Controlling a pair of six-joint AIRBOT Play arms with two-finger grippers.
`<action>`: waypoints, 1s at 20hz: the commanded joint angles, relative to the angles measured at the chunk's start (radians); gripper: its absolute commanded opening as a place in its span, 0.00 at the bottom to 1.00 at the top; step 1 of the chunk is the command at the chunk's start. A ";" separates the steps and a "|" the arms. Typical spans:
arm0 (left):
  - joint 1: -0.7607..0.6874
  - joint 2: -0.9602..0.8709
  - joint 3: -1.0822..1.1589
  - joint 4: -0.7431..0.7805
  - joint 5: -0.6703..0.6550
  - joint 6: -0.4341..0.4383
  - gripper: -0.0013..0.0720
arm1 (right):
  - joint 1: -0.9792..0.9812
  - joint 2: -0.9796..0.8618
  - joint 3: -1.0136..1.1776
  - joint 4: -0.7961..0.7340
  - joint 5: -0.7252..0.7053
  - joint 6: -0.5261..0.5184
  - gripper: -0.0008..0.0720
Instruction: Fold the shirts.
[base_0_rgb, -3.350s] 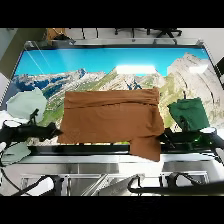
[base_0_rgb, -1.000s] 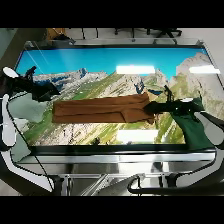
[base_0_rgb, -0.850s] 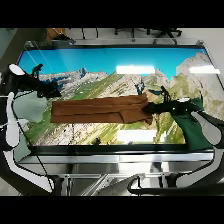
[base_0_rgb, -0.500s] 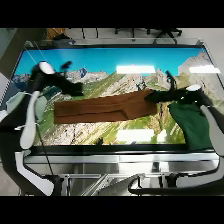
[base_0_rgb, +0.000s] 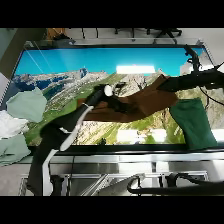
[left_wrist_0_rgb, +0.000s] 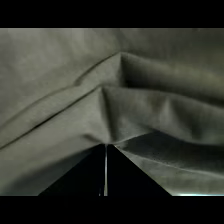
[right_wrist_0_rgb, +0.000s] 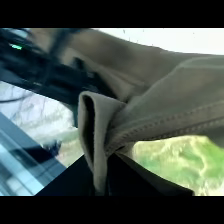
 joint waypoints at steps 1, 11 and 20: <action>-0.063 -0.105 0.122 -0.079 0.019 -0.039 0.04 | -0.001 0.021 0.019 -0.052 0.056 0.035 0.05; 0.263 0.317 0.121 -0.168 -0.170 0.042 0.04 | 0.107 -0.008 0.018 0.007 -0.034 0.130 0.05; 0.590 0.699 -0.084 -0.169 -0.139 0.085 0.04 | 0.905 -0.459 0.022 0.138 -1.059 0.039 0.46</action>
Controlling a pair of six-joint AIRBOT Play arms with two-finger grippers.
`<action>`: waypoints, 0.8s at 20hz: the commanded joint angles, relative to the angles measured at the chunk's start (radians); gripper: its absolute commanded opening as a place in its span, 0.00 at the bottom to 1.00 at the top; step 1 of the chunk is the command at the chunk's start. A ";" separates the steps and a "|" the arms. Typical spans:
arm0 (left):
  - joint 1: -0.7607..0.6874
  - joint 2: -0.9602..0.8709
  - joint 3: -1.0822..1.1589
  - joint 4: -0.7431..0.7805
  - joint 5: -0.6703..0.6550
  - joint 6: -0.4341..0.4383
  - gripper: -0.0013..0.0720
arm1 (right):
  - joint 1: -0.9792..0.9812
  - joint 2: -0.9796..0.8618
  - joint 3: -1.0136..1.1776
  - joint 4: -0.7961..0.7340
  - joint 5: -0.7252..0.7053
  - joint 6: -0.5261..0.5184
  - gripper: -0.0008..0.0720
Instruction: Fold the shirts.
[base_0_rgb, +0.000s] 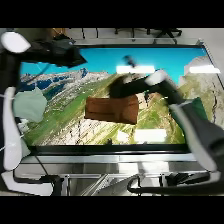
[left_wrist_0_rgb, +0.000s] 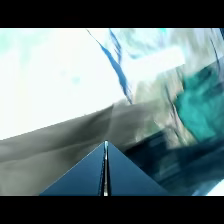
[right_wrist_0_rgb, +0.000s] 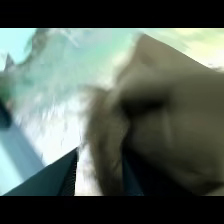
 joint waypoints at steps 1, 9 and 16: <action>0.081 0.130 -0.124 -0.003 0.036 0.047 0.04 | 0.290 -0.205 0.014 0.047 -0.457 -0.162 0.46; 0.155 0.262 -0.188 -0.002 0.017 0.122 0.04 | -0.070 0.102 0.018 -0.124 0.002 -0.056 0.70; 0.137 0.276 -0.188 -0.002 -0.063 0.122 0.04 | -0.518 0.149 -0.155 -0.323 0.402 0.165 0.71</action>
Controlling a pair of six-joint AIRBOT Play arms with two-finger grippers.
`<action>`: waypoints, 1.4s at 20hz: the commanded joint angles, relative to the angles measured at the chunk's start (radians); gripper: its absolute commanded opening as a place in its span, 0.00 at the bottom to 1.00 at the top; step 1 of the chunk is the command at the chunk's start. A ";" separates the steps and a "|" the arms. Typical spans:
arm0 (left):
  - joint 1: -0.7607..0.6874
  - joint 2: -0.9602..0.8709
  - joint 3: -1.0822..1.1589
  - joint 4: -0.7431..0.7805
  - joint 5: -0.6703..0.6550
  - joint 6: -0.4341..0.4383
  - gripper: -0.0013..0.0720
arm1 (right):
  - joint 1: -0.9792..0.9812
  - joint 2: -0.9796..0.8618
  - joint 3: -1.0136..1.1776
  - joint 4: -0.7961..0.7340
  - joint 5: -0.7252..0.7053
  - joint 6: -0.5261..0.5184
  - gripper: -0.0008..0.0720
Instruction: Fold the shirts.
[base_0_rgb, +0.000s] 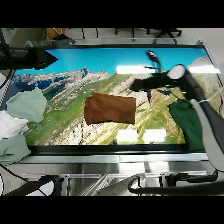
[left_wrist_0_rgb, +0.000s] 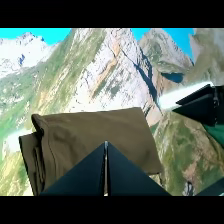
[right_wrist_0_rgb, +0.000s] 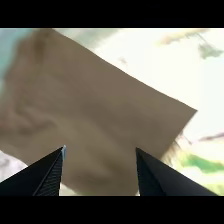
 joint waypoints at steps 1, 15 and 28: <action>-0.010 0.005 -0.001 0.000 -0.039 0.002 0.04 | -0.140 0.009 -0.168 -0.049 0.116 0.063 0.78; -0.011 0.005 -0.002 0.003 -0.091 0.002 0.04 | -0.054 -0.283 -0.295 0.555 -0.036 -0.283 0.68; -0.011 0.006 -0.002 0.003 -0.115 0.002 0.04 | -0.511 0.052 0.068 0.456 0.071 -0.113 0.05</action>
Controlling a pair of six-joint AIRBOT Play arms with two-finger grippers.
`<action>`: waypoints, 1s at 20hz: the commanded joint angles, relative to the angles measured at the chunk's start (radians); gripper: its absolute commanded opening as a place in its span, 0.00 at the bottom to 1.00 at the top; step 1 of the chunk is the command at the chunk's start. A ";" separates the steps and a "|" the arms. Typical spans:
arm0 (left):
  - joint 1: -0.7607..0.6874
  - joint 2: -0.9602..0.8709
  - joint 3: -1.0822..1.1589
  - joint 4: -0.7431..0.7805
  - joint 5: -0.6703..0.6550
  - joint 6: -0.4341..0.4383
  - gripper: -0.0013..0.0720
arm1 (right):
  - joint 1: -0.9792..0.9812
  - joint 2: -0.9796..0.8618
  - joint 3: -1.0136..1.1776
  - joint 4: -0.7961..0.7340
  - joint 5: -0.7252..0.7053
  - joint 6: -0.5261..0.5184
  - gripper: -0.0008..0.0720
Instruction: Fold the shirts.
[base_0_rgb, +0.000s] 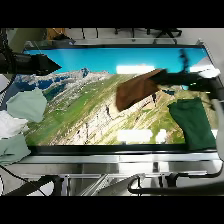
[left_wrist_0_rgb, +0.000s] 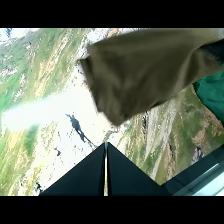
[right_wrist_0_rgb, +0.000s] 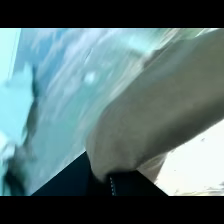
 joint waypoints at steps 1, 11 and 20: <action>0.000 0.000 -0.001 0.000 -0.019 0.003 0.04 | -0.244 0.068 0.080 -0.042 0.016 0.114 0.05; 0.000 0.000 -0.001 -0.001 -0.022 0.065 0.04 | -0.666 0.152 0.096 -0.299 0.354 0.352 0.05; 0.000 0.000 -0.001 -0.001 -0.021 0.079 0.04 | -0.670 0.208 -0.019 -0.821 0.588 0.615 0.05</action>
